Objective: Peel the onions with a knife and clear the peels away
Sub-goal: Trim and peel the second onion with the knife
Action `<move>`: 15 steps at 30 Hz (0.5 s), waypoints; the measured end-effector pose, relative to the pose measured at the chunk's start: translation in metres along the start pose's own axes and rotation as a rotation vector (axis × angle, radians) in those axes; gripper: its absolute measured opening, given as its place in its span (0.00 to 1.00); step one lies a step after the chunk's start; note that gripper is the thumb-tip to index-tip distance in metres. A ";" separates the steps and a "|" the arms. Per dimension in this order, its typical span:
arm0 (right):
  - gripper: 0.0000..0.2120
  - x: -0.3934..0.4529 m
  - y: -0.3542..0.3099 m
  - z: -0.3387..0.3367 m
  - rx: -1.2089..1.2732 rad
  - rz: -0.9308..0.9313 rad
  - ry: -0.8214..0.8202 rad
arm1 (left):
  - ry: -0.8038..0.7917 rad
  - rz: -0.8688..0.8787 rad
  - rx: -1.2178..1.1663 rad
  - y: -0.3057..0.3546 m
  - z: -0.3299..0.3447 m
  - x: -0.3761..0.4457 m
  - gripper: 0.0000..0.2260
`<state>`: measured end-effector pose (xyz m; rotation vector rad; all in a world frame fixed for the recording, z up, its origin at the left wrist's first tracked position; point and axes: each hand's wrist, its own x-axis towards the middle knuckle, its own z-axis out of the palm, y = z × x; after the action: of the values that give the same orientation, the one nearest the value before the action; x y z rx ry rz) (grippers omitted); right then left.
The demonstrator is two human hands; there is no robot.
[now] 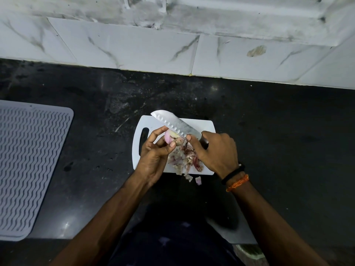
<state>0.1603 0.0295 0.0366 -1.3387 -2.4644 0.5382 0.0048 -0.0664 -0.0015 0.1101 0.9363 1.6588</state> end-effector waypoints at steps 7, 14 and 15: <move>0.27 -0.002 0.002 0.007 0.085 0.013 -0.030 | -0.009 -0.026 0.027 0.000 -0.002 -0.003 0.23; 0.31 -0.002 0.008 0.010 0.037 -0.020 -0.018 | -0.014 -0.070 0.101 0.004 -0.002 -0.005 0.18; 0.32 -0.002 0.010 0.011 0.032 -0.022 -0.015 | -0.015 -0.068 0.110 0.004 -0.002 -0.006 0.17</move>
<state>0.1642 0.0307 0.0224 -1.2991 -2.4685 0.5819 0.0027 -0.0721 0.0018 0.1631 1.0098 1.5422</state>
